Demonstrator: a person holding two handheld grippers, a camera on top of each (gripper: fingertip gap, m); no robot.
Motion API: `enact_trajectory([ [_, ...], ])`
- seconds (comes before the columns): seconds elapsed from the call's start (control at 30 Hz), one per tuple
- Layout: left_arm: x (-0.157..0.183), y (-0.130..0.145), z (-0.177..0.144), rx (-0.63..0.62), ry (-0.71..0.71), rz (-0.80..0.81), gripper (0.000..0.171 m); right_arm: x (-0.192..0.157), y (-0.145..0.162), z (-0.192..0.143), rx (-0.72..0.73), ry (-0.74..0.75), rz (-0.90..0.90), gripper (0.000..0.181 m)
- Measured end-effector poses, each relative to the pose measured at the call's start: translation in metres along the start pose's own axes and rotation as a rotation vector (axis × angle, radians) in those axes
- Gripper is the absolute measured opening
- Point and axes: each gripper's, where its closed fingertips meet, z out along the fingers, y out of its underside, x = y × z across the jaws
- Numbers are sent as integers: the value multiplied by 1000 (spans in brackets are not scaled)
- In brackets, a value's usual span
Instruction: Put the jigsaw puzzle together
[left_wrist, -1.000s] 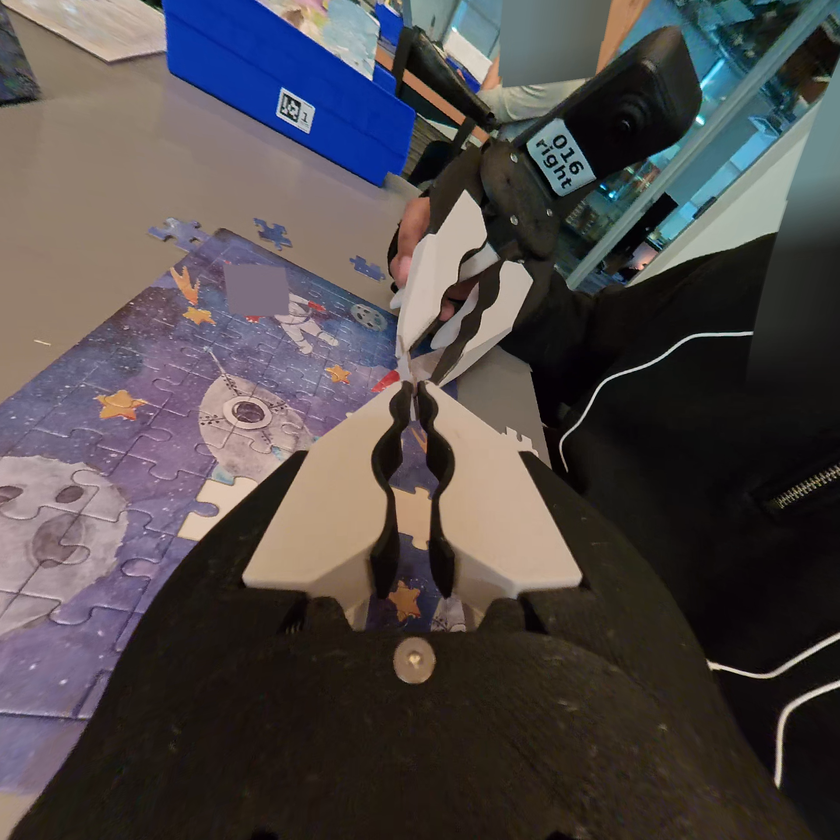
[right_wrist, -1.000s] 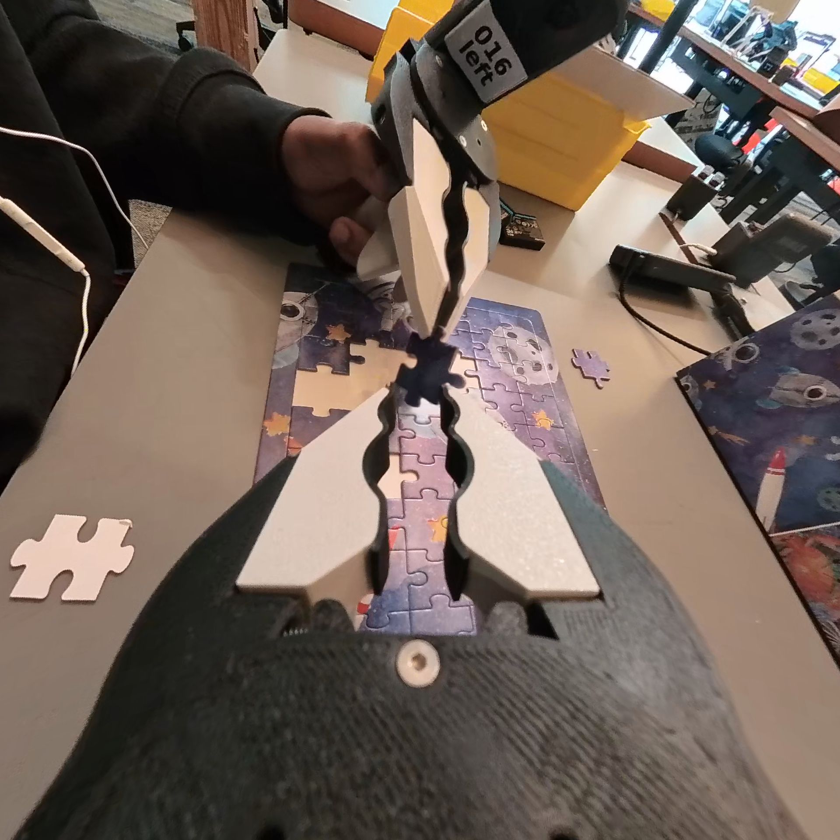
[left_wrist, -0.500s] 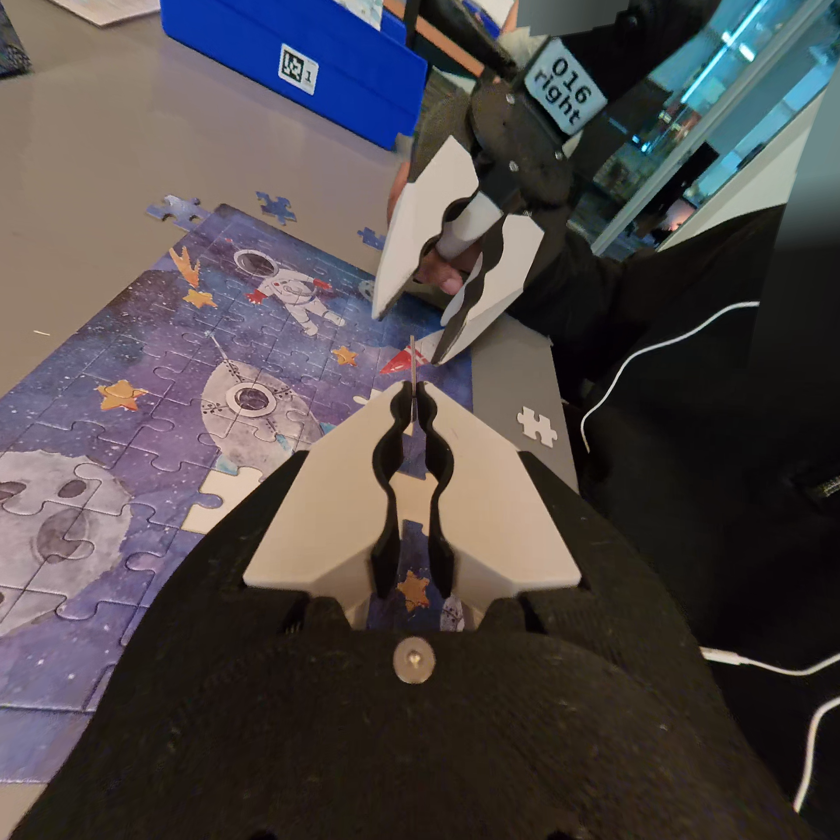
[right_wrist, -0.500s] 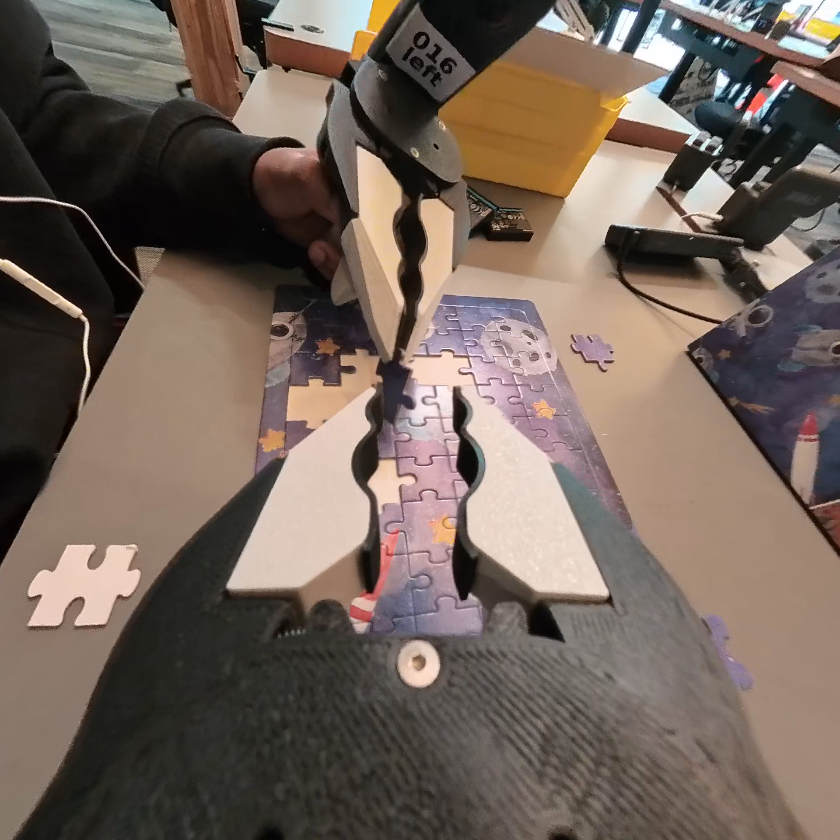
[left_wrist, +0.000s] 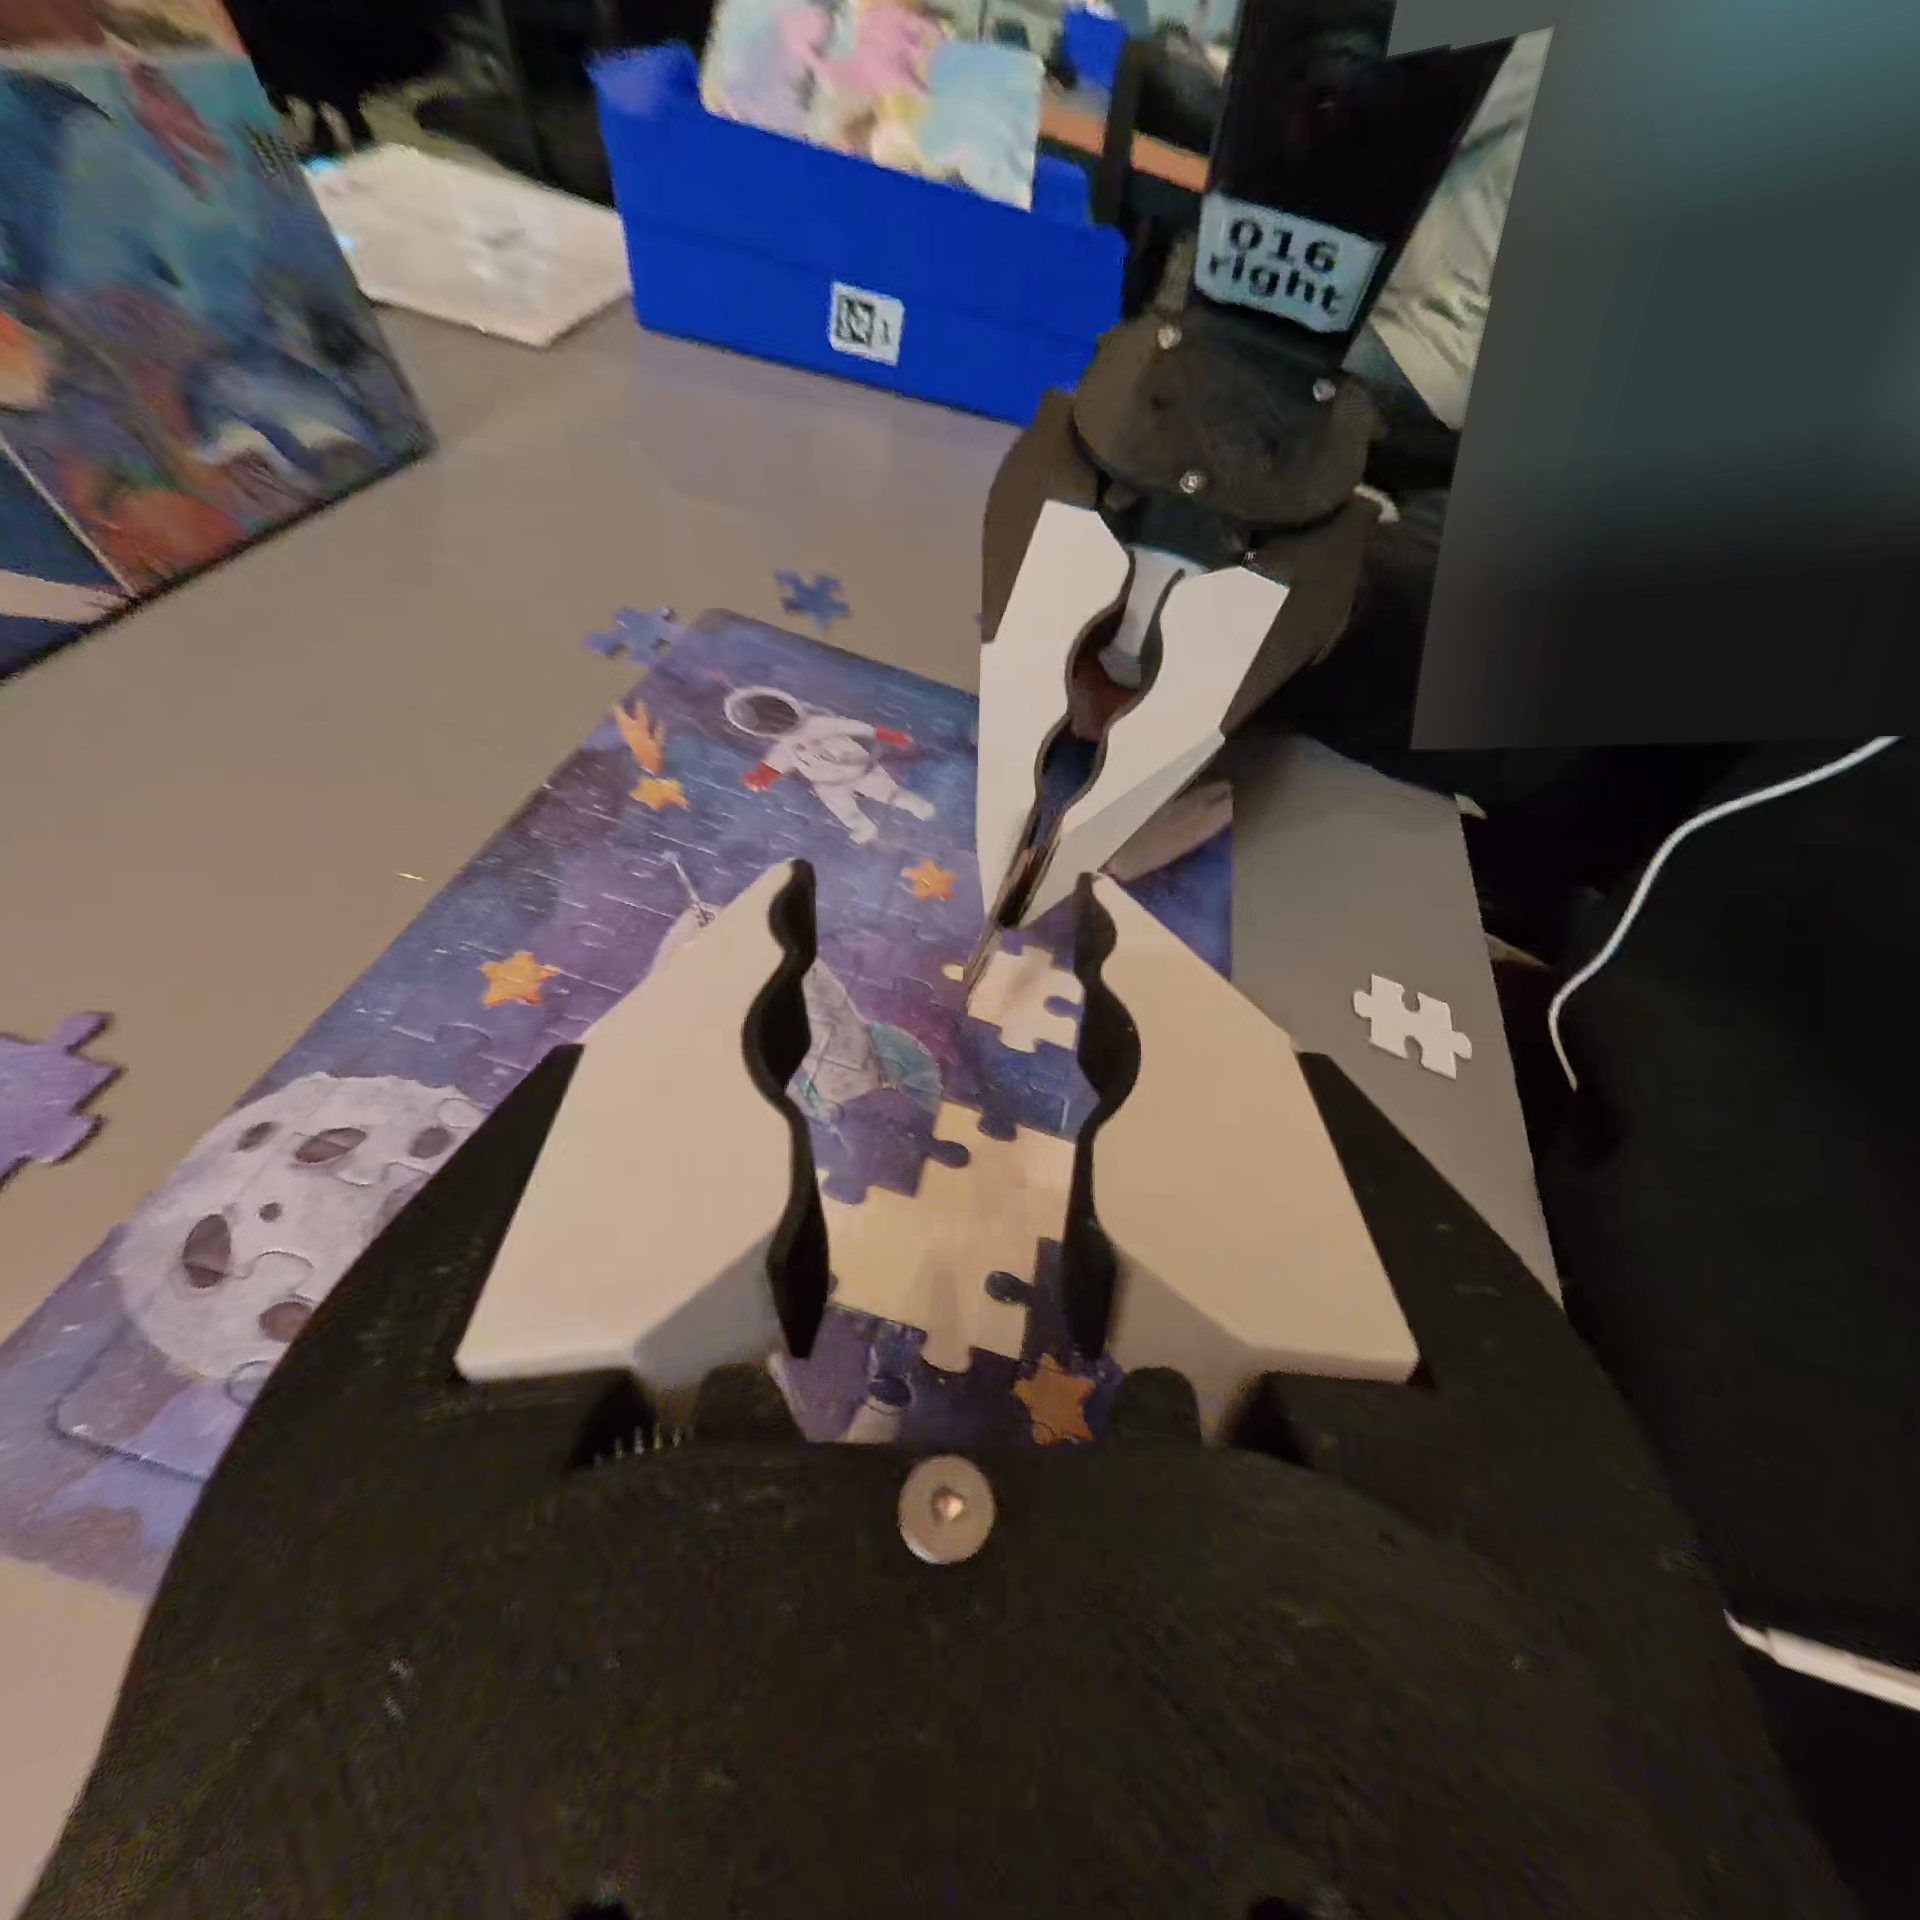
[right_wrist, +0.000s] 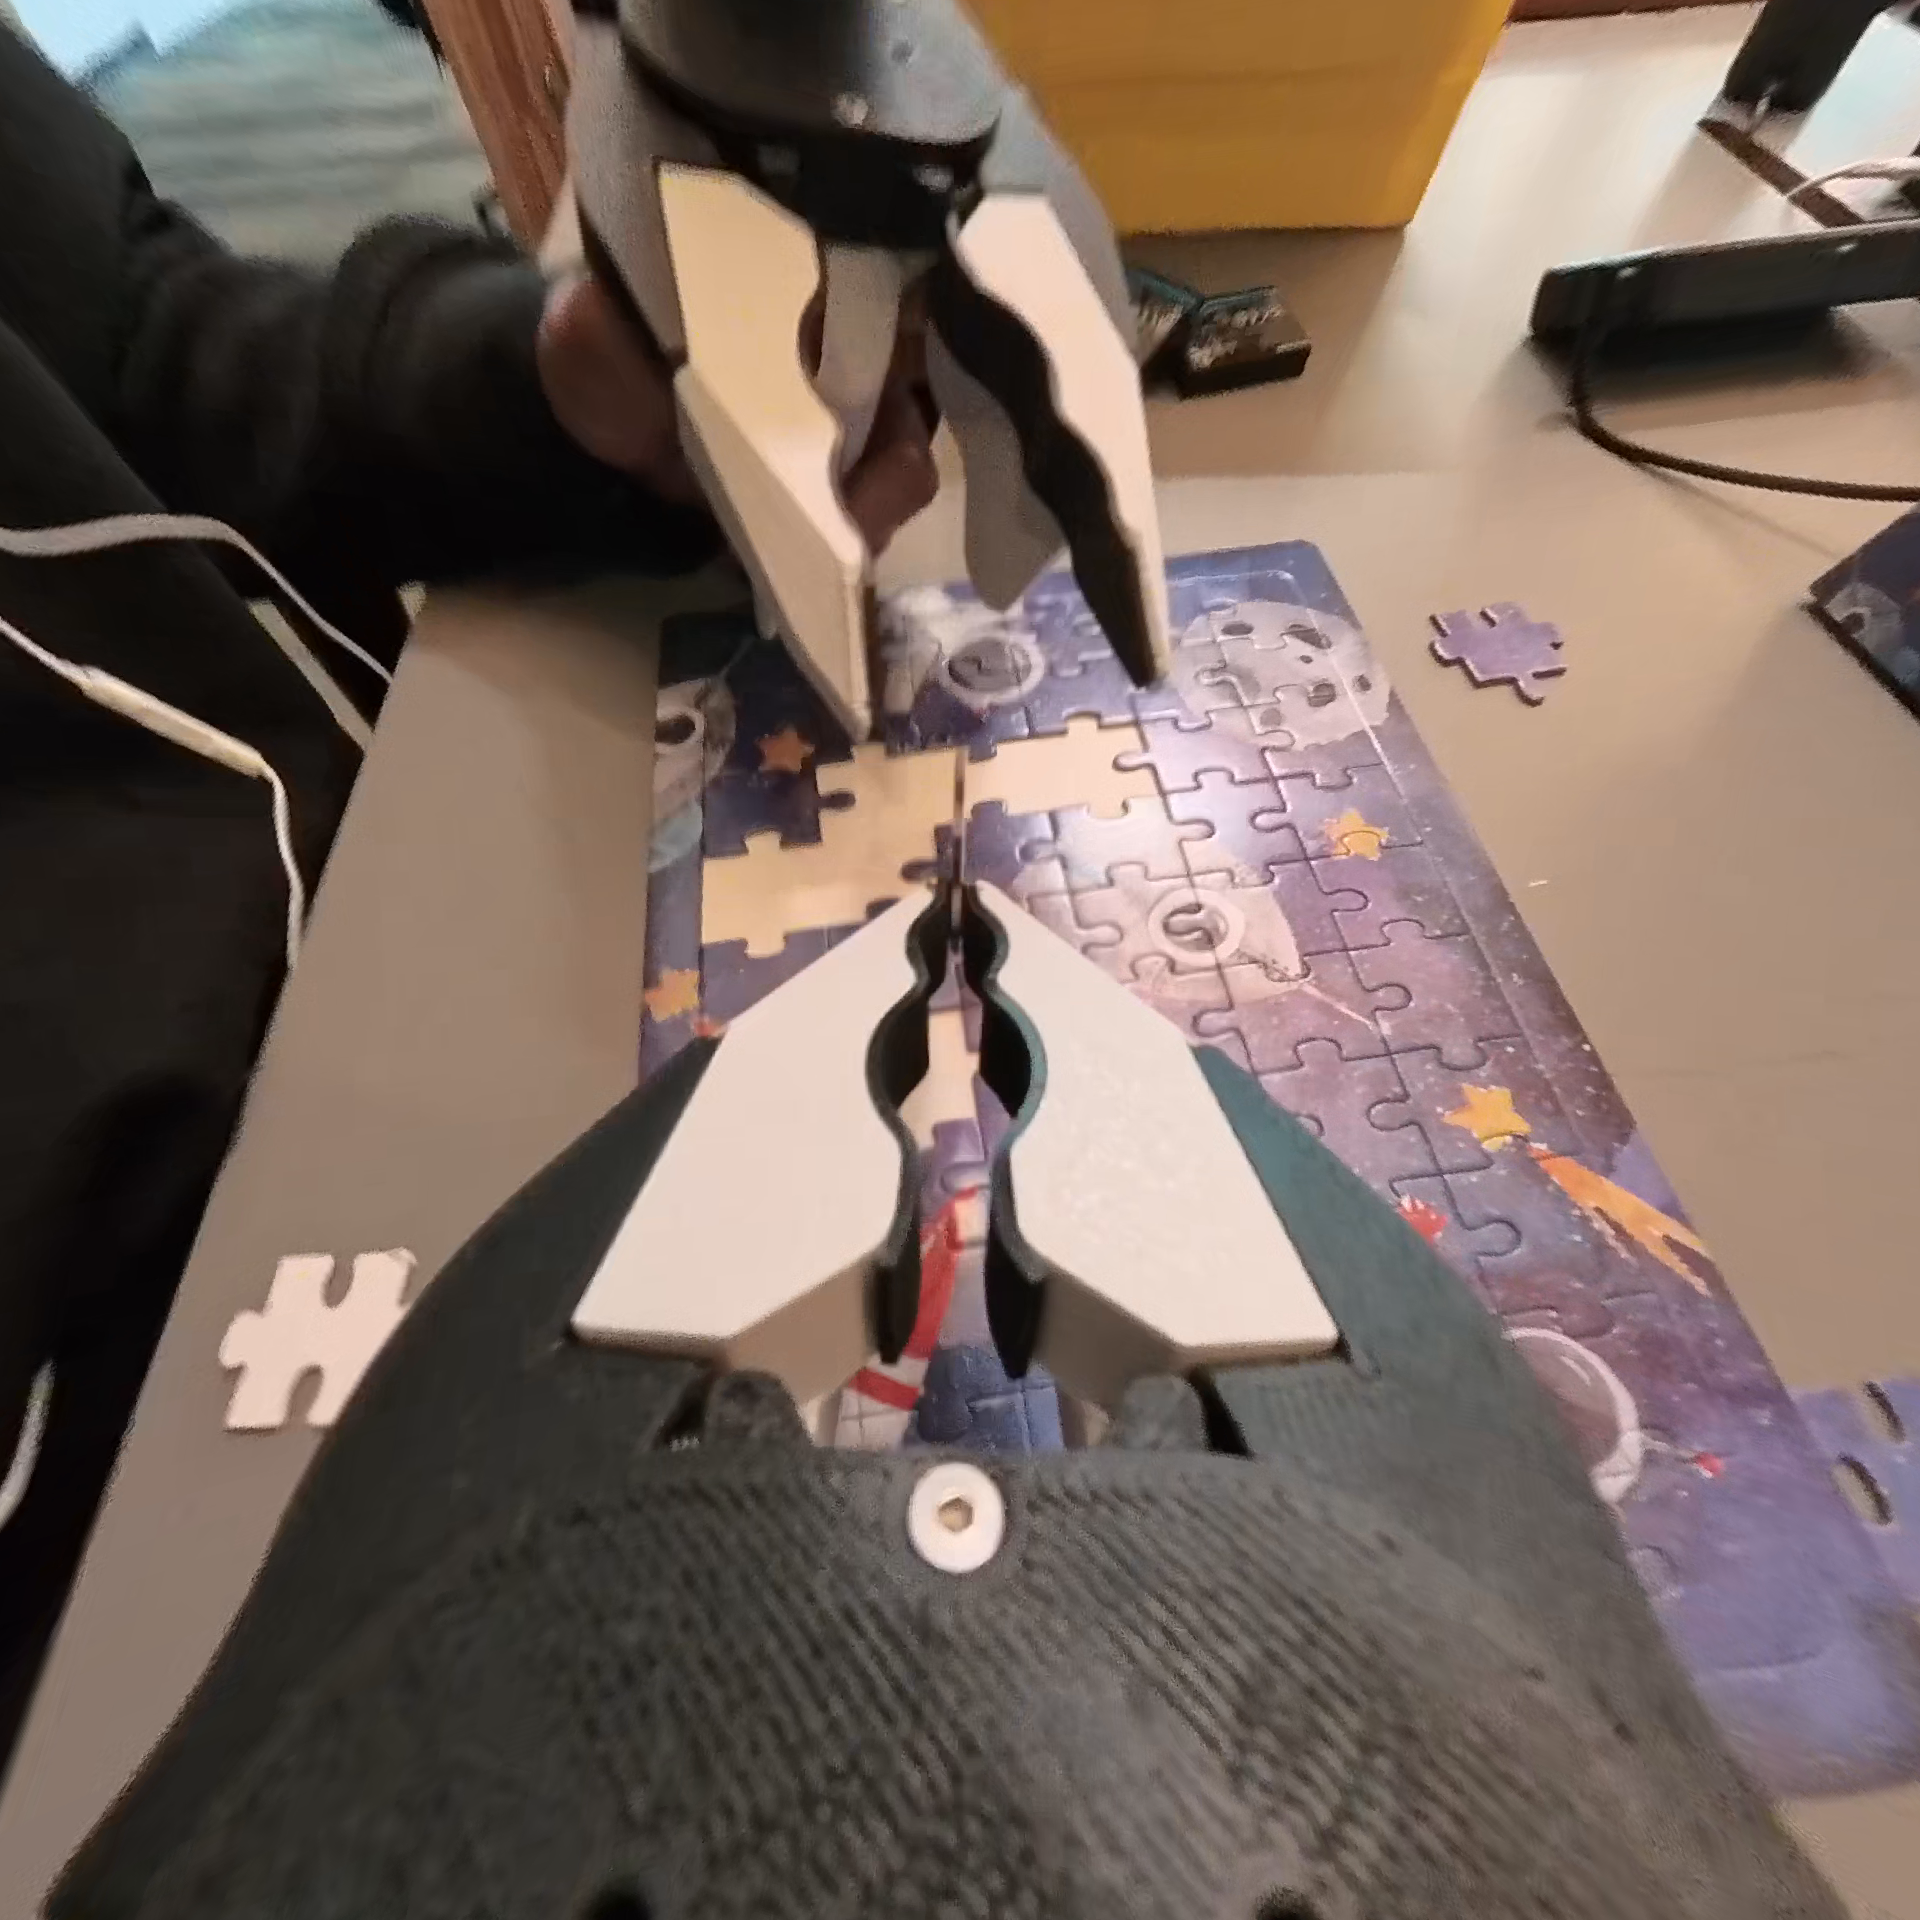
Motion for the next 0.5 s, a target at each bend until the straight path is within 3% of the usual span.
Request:
enact_trajectory([
  [0.17,7,4,4,-26,64,-47,44,-1,-34,-10,218,-125,233,0],
  [0.27,11,1,1,-10,82,-37,8,2,-44,-11,284,-146,305,1],
  [0.3,13,0,-1,-5,101,-40,0,3,-44,-10,287,-140,307,2],
  [0.5,8,-13,-14,84,142,-135,0,0,-31,1,190,-101,223,0],
])
